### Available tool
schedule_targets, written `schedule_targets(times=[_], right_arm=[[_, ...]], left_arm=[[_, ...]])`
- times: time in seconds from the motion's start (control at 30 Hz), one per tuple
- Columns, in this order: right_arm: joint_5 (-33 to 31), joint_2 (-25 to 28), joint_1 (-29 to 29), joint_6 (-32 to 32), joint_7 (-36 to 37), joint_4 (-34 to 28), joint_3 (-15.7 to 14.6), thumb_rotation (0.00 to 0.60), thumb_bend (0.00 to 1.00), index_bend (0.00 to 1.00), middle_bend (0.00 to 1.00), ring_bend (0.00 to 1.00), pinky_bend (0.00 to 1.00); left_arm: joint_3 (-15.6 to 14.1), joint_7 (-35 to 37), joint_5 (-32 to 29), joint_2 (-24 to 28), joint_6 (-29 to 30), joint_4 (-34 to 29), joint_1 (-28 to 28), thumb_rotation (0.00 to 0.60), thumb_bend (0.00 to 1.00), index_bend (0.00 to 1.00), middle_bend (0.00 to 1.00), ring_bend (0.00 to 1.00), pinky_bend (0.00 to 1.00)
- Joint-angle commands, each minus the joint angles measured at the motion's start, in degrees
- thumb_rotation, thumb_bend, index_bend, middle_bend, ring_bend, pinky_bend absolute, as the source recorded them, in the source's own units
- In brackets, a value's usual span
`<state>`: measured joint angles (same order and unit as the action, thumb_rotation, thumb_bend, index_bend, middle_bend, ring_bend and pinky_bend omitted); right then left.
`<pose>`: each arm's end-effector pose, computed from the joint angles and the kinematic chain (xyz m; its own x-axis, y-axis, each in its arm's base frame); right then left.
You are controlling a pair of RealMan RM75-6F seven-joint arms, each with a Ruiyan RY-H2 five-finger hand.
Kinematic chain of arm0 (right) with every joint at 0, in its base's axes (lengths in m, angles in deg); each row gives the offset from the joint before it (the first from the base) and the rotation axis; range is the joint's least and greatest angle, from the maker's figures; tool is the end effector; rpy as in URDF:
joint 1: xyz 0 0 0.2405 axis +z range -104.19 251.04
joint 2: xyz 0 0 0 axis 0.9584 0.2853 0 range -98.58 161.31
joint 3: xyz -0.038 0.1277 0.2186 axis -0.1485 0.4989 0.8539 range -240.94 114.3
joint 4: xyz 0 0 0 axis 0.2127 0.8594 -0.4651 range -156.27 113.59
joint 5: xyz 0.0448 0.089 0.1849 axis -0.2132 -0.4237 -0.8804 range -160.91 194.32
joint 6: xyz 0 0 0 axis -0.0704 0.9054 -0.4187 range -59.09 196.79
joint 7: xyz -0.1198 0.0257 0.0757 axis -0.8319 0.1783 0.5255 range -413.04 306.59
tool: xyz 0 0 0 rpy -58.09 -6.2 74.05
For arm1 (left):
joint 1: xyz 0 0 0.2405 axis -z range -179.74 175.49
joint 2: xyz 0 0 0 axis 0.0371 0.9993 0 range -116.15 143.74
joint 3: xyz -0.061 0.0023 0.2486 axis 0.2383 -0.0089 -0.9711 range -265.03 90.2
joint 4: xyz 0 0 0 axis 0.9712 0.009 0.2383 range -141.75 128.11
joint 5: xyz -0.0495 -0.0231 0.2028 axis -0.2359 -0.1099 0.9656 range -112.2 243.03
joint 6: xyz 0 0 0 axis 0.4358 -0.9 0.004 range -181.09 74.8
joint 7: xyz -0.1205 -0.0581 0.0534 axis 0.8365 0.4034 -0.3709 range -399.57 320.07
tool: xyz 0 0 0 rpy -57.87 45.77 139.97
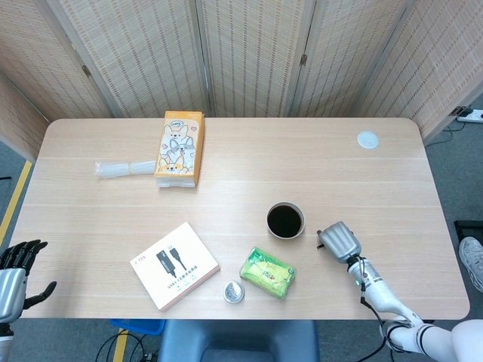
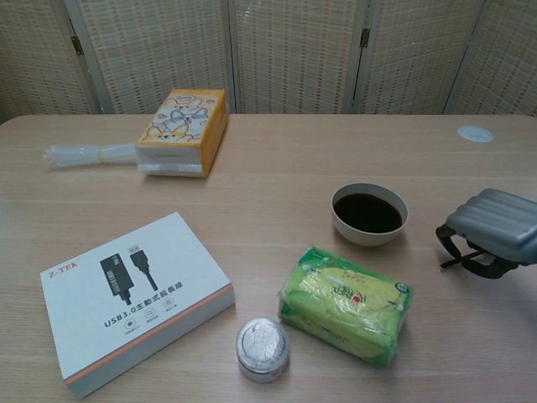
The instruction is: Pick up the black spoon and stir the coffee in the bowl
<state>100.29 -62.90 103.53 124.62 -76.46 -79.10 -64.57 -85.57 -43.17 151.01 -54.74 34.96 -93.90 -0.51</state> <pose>-0.2923 -0.3002 -0.0318 0.8493 -0.1637 0.5019 -0.5164 -0.4552 0.7253 -0.3309 0.1598 0.1476 0.4639 -0.0077 0.8858 0.8848 0.0533 -0.4629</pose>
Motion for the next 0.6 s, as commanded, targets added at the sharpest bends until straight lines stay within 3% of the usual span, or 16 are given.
schedule_targets(times=[0.03,0.37,0.6], right_arm=[[1.4,1.8,-0.3,1.7,2.0,-1.6,-0.3,0.6,0.51,0.64,1.0,1.0,1.0],[4.3,10.6,-0.1,7.4,16.3,-14.3,1.9,0.6,0.52,0.67,1.0,1.0,1.0],[4.3,11.2,1.9,7.8,29.9,-17.4,5.1,0.6,0.52,0.67,1.0,1.0,1.0]], left_arm=[[0.1,-0.2,0.1,0.2,0.2,-0.3,0.0,0.6,0.26,0.21,0.19,0.15,0.17],[0.1,-1.0,0.5,0.8,0.6,-1.5,-0.1,0.6,0.26,0.21,0.19,0.15,0.17],[0.1,-1.4,0.6,1.4,1.0,-2.2,-0.3,0.6,0.26,0.21,0.19,0.15,0.17]])
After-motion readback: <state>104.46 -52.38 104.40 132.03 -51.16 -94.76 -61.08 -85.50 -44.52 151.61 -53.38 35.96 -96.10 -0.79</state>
